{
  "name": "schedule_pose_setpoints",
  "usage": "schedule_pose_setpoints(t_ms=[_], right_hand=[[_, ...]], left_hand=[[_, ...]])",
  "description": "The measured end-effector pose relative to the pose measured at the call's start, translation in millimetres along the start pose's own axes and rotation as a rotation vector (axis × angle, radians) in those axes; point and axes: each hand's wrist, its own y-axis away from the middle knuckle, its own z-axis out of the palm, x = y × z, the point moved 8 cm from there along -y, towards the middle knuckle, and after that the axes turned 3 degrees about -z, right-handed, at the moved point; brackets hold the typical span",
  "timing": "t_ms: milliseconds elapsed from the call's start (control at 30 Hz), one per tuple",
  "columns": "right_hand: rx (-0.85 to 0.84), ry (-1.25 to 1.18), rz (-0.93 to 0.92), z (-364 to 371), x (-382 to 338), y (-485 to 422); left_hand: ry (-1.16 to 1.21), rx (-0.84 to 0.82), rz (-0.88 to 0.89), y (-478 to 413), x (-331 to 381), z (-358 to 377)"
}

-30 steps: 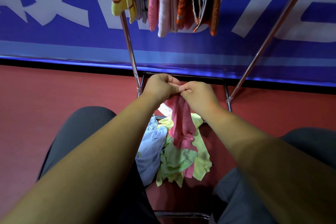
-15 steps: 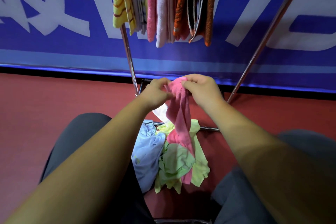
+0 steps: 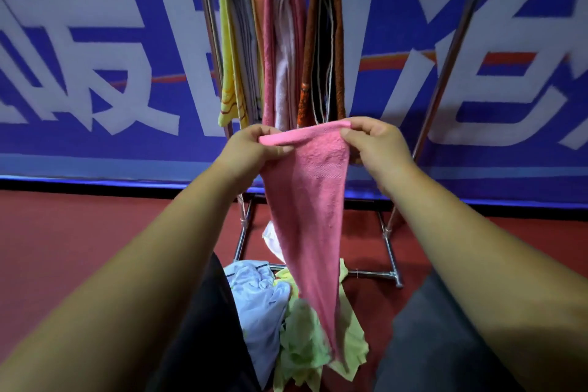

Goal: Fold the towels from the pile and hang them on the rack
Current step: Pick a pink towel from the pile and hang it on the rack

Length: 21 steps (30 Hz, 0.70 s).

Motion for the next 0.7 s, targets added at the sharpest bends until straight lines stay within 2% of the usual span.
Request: schedule_pose_setpoints(t_ms=[100, 167, 467, 567, 633, 700], right_hand=[[0.039, -0.005, -0.066, -14.5, -53.9, -1.7], [0.066, 0.017, -0.117, -23.9, -91.3, -3.4], [0.146, 0.063, -0.286, -50.7, -235.9, -15.8], [0.202, 0.004, -0.36, -52.5, -273.3, -14.1], [0.221, 0.01, -0.361, -46.0, -283.6, -9.0], [0.172, 0.087, -0.288, -34.0, -281.4, -7.2]], left_hand=[[0.19, -0.009, 0.043, 18.1, 58.7, -4.1], [0.23, -0.002, 0.083, 30.4, 98.0, -8.4], [0.149, 0.072, 0.284, 67.5, 261.1, -35.8], [0.143, 0.147, 0.429, 80.4, 304.8, -45.3], [0.084, 0.229, 0.478, 85.0, 313.8, -49.5], [-0.004, 0.303, 0.403, 79.8, 302.7, -52.3]])
